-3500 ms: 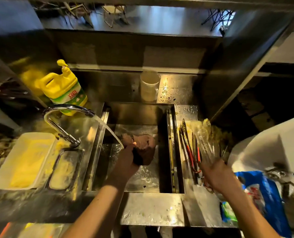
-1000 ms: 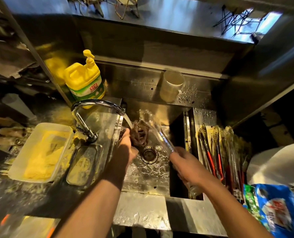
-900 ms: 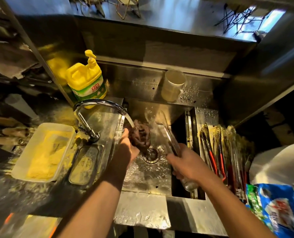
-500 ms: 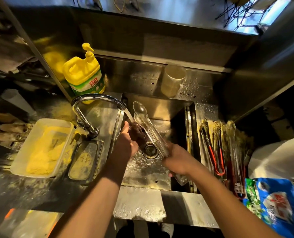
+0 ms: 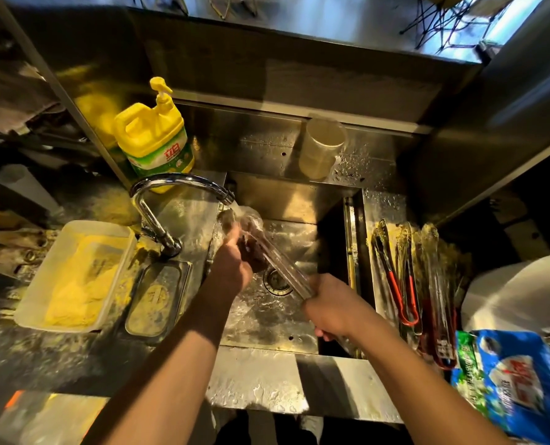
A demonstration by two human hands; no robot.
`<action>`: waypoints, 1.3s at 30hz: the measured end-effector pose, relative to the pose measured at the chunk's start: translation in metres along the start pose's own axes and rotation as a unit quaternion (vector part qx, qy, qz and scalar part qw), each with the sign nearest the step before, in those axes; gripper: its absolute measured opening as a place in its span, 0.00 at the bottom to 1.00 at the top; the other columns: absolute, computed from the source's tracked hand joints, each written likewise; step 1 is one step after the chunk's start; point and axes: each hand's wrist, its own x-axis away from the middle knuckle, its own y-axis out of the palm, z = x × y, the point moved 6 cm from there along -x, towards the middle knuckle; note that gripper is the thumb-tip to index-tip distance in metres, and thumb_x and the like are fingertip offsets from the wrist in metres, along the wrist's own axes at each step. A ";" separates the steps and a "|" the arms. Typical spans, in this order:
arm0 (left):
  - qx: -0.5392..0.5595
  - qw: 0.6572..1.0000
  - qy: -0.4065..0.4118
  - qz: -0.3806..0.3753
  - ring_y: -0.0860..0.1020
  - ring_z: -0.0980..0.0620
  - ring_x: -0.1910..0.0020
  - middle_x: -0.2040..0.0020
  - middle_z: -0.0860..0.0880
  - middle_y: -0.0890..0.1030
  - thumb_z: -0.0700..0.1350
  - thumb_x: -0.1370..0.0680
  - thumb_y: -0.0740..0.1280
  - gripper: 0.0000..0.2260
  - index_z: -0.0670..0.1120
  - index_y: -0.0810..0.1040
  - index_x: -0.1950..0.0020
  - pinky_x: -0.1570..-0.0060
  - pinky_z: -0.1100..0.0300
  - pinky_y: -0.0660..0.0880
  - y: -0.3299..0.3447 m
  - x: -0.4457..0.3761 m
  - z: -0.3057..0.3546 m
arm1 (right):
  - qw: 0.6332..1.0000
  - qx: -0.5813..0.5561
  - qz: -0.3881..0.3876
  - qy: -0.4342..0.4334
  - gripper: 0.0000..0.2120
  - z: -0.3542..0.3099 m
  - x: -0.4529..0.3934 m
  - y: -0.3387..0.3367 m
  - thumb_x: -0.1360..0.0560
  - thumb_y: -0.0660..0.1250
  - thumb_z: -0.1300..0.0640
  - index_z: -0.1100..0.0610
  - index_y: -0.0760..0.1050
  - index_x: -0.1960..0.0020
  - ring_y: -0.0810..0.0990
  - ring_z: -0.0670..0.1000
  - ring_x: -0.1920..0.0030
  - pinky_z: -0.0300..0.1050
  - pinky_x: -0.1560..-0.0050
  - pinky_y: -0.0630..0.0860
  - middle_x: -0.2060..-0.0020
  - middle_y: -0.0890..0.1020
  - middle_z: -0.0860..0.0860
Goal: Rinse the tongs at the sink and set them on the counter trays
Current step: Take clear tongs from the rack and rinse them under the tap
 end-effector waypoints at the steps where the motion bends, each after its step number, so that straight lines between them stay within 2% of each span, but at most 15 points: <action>1: -0.022 0.999 -0.016 0.017 0.83 0.45 0.54 0.51 0.44 0.84 0.56 0.22 0.66 0.15 0.46 0.80 0.46 0.54 0.48 0.82 0.002 0.000 -0.004 | 1.000 -0.010 0.005 -0.001 0.17 -0.004 -0.005 0.001 0.28 0.61 0.66 0.60 0.75 0.39 0.78 0.51 0.76 0.44 0.72 0.77 0.71 0.81 0.57; 5: -0.125 0.989 -0.004 0.072 0.82 0.45 0.61 0.54 0.40 0.80 0.52 0.24 0.71 0.15 0.43 0.74 0.48 0.60 0.47 0.82 -0.006 -0.010 0.005 | 0.998 -0.058 -0.021 0.005 0.08 -0.006 -0.010 0.017 0.27 0.62 0.67 0.61 0.75 0.50 0.77 0.49 0.76 0.45 0.70 0.77 0.70 0.79 0.56; 8: -0.176 0.981 0.012 0.079 0.82 0.46 0.67 0.55 0.39 0.79 0.50 0.24 0.71 0.15 0.39 0.75 0.47 0.70 0.53 0.81 -0.007 -0.013 0.013 | 0.998 -0.057 -0.032 0.017 0.12 0.000 -0.010 0.019 0.27 0.64 0.67 0.63 0.72 0.43 0.78 0.47 0.78 0.41 0.74 0.76 0.68 0.80 0.56; 11: -0.206 0.976 -0.010 0.076 0.82 0.40 0.52 0.44 0.38 0.79 0.50 0.22 0.69 0.23 0.37 0.72 0.34 0.53 0.41 0.81 0.007 -0.008 0.006 | 0.996 -0.081 -0.012 0.019 0.09 0.000 -0.011 0.016 0.26 0.63 0.67 0.61 0.71 0.47 0.78 0.48 0.76 0.42 0.75 0.74 0.65 0.80 0.57; 13: -0.213 0.970 0.016 0.112 0.80 0.43 0.60 0.48 0.42 0.79 0.47 0.23 0.70 0.21 0.37 0.73 0.35 0.65 0.47 0.81 0.010 -0.006 0.018 | 0.997 -0.072 -0.014 0.007 0.06 -0.002 -0.009 0.017 0.26 0.63 0.66 0.61 0.72 0.49 0.78 0.46 0.78 0.40 0.75 0.75 0.69 0.80 0.56; 15: -0.163 0.982 0.012 0.098 0.78 0.45 0.64 0.55 0.42 0.78 0.46 0.22 0.69 0.15 0.39 0.74 0.40 0.73 0.54 0.79 0.014 -0.003 0.016 | 0.997 -0.071 -0.015 0.005 0.12 -0.002 -0.010 0.016 0.25 0.63 0.66 0.65 0.72 0.42 0.77 0.47 0.78 0.40 0.75 0.74 0.70 0.79 0.56; 19: -0.188 0.981 -0.012 0.036 0.79 0.48 0.65 0.58 0.44 0.75 0.46 0.18 0.61 0.08 0.41 0.73 0.44 0.66 0.58 0.79 0.021 0.001 0.004 | 0.997 -0.074 0.011 -0.002 0.05 -0.004 -0.012 0.017 0.25 0.62 0.66 0.60 0.74 0.52 0.76 0.48 0.78 0.44 0.73 0.75 0.70 0.78 0.54; 21: -0.216 0.975 0.009 0.046 0.78 0.49 0.57 0.53 0.44 0.77 0.47 0.18 0.61 0.13 0.43 0.73 0.37 0.54 0.56 0.78 0.022 0.000 0.007 | 0.997 -0.079 0.008 0.000 0.04 -0.003 -0.012 0.017 0.26 0.62 0.66 0.58 0.73 0.55 0.76 0.49 0.77 0.45 0.73 0.76 0.69 0.79 0.55; 23: -0.199 0.979 0.009 0.052 0.78 0.47 0.54 0.46 0.40 0.78 0.47 0.18 0.62 0.12 0.42 0.75 0.39 0.52 0.52 0.78 0.022 0.000 0.007 | 0.997 -0.081 0.016 0.007 0.03 -0.003 -0.014 0.014 0.26 0.62 0.66 0.60 0.72 0.55 0.77 0.51 0.76 0.46 0.72 0.77 0.68 0.79 0.58; 25: -0.161 0.986 -0.032 0.040 0.79 0.41 0.52 0.48 0.36 0.78 0.47 0.19 0.63 0.13 0.38 0.76 0.42 0.57 0.47 0.80 0.023 -0.001 0.002 | 0.996 -0.082 0.021 0.011 0.03 -0.003 -0.014 0.013 0.27 0.62 0.66 0.59 0.71 0.57 0.77 0.51 0.75 0.45 0.73 0.77 0.68 0.80 0.58; 28: -0.175 0.980 -0.053 0.084 0.78 0.42 0.62 0.55 0.40 0.78 0.49 0.19 0.64 0.14 0.40 0.74 0.40 0.75 0.54 0.78 0.013 -0.004 0.000 | 0.997 -0.075 0.003 0.016 0.04 -0.002 -0.015 0.017 0.27 0.63 0.66 0.61 0.70 0.52 0.77 0.51 0.76 0.44 0.73 0.76 0.68 0.80 0.57; 31: -0.239 0.967 -0.021 0.081 0.77 0.49 0.63 0.51 0.43 0.78 0.49 0.19 0.62 0.11 0.43 0.76 0.45 0.59 0.52 0.78 0.011 -0.004 0.002 | 0.998 -0.068 0.006 0.013 0.04 -0.003 -0.015 0.016 0.25 0.63 0.64 0.57 0.69 0.56 0.78 0.50 0.74 0.44 0.72 0.77 0.66 0.80 0.56; 33: -0.216 0.969 -0.037 0.113 0.81 0.43 0.55 0.45 0.39 0.79 0.50 0.19 0.64 0.13 0.40 0.76 0.45 0.51 0.45 0.79 0.005 -0.002 0.004 | 0.998 -0.054 -0.002 0.010 0.09 -0.003 -0.014 0.018 0.26 0.63 0.65 0.53 0.67 0.59 0.78 0.49 0.76 0.42 0.74 0.75 0.67 0.80 0.55; 37: -0.166 0.982 -0.044 0.079 0.81 0.37 0.45 0.39 0.35 0.79 0.48 0.19 0.63 0.13 0.40 0.75 0.41 0.47 0.40 0.79 0.016 0.000 -0.009 | 0.997 -0.070 0.000 0.028 0.04 -0.004 -0.019 0.013 0.26 0.61 0.67 0.60 0.68 0.57 0.76 0.52 0.75 0.46 0.73 0.75 0.68 0.79 0.58; 39: -0.119 0.989 -0.069 0.051 0.81 0.40 0.52 0.43 0.36 0.80 0.47 0.19 0.65 0.18 0.38 0.75 0.34 0.53 0.46 0.80 0.024 0.001 -0.016 | 0.997 -0.071 0.005 0.020 0.02 -0.010 -0.020 0.013 0.26 0.61 0.66 0.61 0.69 0.56 0.77 0.52 0.74 0.47 0.70 0.77 0.68 0.80 0.57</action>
